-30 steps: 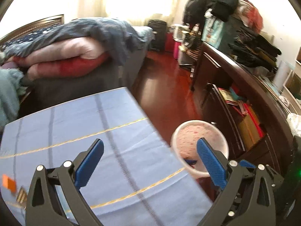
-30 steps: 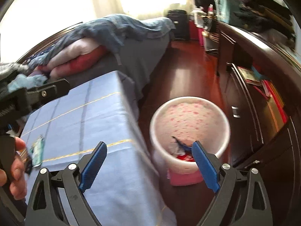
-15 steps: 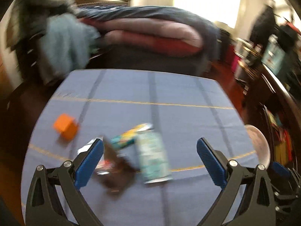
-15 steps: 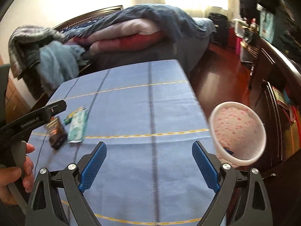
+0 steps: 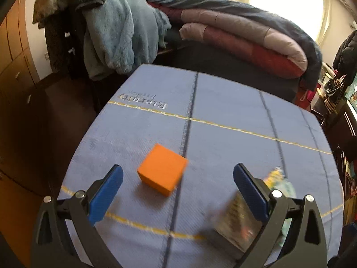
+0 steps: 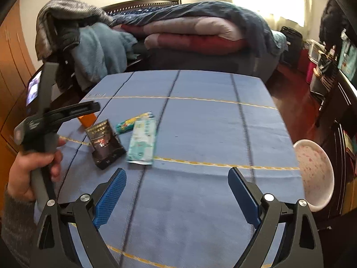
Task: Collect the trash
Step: 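Grasp the orange foam cube with the left gripper while the right gripper grasps the black cigarette box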
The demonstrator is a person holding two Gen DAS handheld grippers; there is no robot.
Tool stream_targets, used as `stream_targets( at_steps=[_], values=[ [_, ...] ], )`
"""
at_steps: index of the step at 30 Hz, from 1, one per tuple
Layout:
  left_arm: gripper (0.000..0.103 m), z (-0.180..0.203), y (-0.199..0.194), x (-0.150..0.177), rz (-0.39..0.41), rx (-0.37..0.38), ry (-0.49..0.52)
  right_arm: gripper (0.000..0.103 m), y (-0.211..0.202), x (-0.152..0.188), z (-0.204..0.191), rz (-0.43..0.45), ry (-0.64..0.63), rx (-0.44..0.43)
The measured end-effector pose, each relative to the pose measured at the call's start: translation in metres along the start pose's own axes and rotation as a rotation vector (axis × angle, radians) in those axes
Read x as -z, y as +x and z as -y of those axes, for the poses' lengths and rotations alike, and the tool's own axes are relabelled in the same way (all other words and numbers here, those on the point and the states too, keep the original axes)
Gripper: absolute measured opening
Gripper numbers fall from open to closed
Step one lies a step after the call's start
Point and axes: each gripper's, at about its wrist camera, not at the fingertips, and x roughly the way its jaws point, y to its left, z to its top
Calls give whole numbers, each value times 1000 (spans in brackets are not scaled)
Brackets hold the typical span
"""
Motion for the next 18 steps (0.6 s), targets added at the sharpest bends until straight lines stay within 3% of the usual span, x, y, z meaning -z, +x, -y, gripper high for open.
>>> stream_targets(
  at_steps=[5,7,10,11,12,15,18],
  values=[
    [96,-5,20,-5,-14,15,22,92,24,-5,-24,-38,-23,-3],
    [86,-5,25,-6,-23,17,31,92,31,-7,-30,-45,-28,-4],
    [63,-6,30,-5,-25,-1,61,92,38,-10,-39,-45,-33,-8],
    [49,-6,30,-4,-18,-18,73,92,40,-12,-44,-45,-40,-14],
    [44,-8,29,-4,-13,-13,69,92,41,-13,-50,-43,-50,-22],
    [44,-23,25,-5,-17,53,11,92,46,-19,-71,-23,-97,-62],
    [44,-38,17,-5,-1,53,-23,92,56,-23,-94,-13,-169,-82]
  ],
)
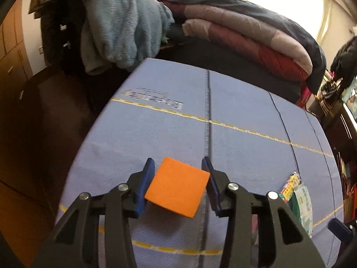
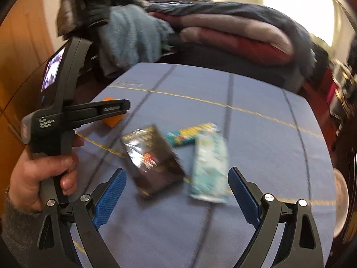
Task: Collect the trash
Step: 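Grasp the orange foam cube with the left gripper while the right gripper grasps the black cigarette box, then carry the orange cube and black box over the wastebasket and release both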
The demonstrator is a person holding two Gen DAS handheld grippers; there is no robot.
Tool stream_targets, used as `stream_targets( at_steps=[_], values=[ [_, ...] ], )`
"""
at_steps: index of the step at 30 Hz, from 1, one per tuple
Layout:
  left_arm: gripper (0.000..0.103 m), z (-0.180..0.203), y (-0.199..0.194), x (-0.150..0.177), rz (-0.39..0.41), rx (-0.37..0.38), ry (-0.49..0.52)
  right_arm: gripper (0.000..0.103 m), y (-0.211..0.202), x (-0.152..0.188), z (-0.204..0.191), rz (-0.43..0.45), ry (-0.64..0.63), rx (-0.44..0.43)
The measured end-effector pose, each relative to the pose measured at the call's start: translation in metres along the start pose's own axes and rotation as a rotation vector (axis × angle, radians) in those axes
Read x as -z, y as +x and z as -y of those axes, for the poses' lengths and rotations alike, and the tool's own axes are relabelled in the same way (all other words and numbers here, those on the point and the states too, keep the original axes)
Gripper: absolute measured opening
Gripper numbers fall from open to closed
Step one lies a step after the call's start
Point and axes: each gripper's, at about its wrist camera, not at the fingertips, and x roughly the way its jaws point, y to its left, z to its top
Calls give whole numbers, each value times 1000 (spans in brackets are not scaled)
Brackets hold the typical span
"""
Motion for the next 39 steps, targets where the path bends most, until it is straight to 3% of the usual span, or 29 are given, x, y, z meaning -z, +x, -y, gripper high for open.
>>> stream_targets(
  at_steps=[10,12,15,28,39],
  values=[
    [44,-29,-26,0,33,-21,-22,92,41,-11,-25,-54,-75,-6],
    [44,-29,-28,0,36,-23,-21,74,45,-12,-29,-71,-84,-11],
    [44,-29,-32,1,37,-17,-24,60,48,-9,-33,-87,-114,1],
    [44,9,-70,3,81,30,35,60,2,7,-6,-43,-62,-14],
    [44,86,-113,11,137,131,152,60,-54,30,59,17,82,36]
  ],
)
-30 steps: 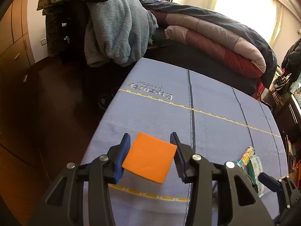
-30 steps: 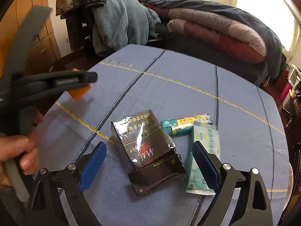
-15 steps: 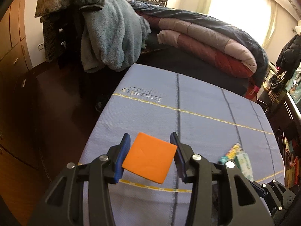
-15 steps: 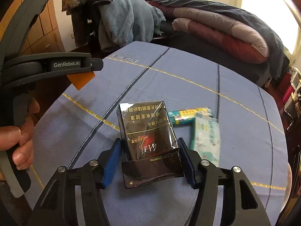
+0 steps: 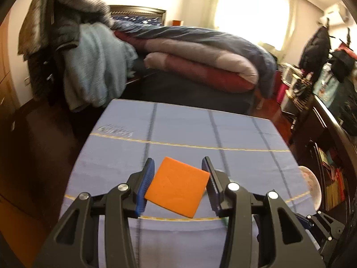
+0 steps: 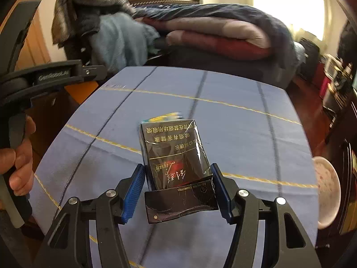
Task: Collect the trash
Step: 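Carry the orange cube and black box over the wastebasket and release both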
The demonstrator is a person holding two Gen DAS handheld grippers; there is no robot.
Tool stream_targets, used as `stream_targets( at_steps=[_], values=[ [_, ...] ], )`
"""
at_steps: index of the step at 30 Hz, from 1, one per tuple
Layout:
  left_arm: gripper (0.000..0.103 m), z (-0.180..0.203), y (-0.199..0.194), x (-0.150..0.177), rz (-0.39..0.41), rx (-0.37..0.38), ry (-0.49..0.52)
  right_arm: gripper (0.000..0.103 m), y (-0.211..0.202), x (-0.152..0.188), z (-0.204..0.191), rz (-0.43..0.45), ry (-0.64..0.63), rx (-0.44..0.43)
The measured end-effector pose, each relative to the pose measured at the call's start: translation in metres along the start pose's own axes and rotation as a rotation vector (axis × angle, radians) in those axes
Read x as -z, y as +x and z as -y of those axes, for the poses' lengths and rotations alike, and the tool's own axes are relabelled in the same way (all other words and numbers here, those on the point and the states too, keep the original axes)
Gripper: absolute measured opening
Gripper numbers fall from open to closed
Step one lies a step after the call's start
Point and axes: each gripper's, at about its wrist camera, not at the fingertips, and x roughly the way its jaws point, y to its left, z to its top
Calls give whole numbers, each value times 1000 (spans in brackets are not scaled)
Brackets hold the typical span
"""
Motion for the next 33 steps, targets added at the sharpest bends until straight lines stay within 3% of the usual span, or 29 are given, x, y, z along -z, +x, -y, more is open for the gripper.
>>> stream_targets(
  at_steps=[18,33],
  values=[
    [45,159,-17,5,18,209,228,60,-59,41,113,78,233,113],
    [45,279,5,22,-13,353,393,60,-82,76,211,107,435,246]
  ],
)
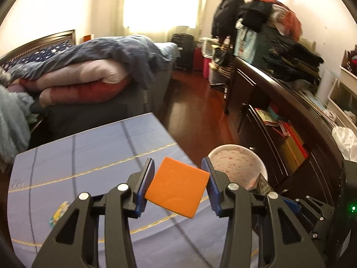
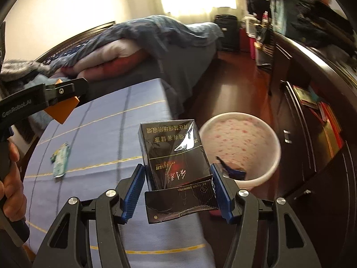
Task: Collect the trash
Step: 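Carry the orange cube and black box over the wastebasket and release both, then return to the table and grasp the colourful candy tube with the left gripper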
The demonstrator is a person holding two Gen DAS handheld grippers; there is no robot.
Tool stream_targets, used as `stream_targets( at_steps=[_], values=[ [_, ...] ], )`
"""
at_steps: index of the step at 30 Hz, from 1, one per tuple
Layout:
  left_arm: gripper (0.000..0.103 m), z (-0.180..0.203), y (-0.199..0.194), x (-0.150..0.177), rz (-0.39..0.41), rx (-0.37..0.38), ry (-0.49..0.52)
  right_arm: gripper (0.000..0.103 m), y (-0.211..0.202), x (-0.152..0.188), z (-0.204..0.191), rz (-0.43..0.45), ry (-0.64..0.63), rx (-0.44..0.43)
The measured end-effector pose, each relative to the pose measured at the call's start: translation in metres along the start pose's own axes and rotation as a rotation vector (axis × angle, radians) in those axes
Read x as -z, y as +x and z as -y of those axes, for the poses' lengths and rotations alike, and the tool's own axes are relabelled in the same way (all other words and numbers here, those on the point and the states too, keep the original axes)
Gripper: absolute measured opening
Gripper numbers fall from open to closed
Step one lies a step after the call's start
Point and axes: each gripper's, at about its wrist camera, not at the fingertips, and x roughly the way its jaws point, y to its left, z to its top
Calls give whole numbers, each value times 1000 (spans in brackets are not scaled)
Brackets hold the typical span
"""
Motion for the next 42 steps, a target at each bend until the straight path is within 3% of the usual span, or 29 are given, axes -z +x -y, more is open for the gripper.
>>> stream_targets(
  at_steps=[14,19,29,33,36,42],
  values=[
    [45,83,88,-13,-76,136,113,60,26,-8,82,13,130,130],
    [45,102,122,-14,-117,186,114,60,44,-11,106,9,172,167],
    [46,117,188,-21,-182,207,69,60,85,-21,135,-13,192,215],
    [68,116,203,-24,-195,223,33,63,97,-27,140,2,180,226],
    [86,113,203,-27,-174,219,23,75,102,-31,143,34,170,252],
    [91,104,186,-37,-130,215,5,78,102,-34,139,33,164,252]
  ],
)
